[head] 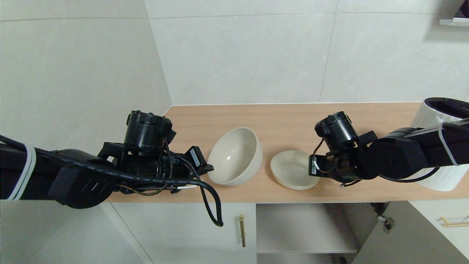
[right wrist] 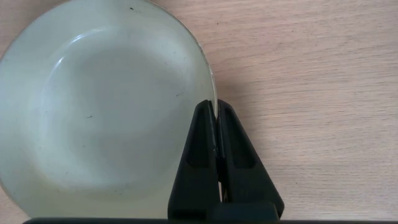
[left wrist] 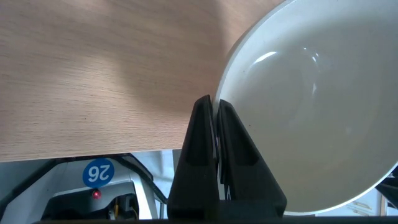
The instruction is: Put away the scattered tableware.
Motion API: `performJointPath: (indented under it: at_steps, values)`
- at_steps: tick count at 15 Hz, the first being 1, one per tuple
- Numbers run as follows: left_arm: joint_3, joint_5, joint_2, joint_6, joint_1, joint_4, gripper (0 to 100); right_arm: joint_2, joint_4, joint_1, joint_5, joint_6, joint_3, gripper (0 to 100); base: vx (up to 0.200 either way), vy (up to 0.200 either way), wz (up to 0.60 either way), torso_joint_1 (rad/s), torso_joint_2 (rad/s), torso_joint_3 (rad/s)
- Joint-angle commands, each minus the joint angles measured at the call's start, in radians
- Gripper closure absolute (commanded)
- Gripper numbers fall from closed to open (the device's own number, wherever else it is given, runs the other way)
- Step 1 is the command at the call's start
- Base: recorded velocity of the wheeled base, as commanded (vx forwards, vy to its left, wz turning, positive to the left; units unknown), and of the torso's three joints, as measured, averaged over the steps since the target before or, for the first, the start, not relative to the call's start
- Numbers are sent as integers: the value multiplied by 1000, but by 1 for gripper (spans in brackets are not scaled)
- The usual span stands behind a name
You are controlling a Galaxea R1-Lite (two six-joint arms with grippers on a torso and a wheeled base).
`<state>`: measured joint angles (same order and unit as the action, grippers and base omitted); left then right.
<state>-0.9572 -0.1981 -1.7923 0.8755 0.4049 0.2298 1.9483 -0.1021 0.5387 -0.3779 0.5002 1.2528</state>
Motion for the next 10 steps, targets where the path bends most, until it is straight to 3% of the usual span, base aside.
performJointPath:
  at_steps: [1, 8, 10]
  values:
    - [2, 0, 4, 0, 0, 0, 100, -12, -1, 1, 1, 0, -1, 100, 0, 0, 0, 0, 0, 0]
    - [48, 0, 146, -9, -6, -33, 100, -232, -37, 40, 27, -5, -108, 100, 0, 0, 0, 0, 0, 0]
    - [81, -1, 195, -41, -18, -55, 100, -293, -100, 53, 48, -6, -111, 100, 0, 0, 0, 0, 0, 0]
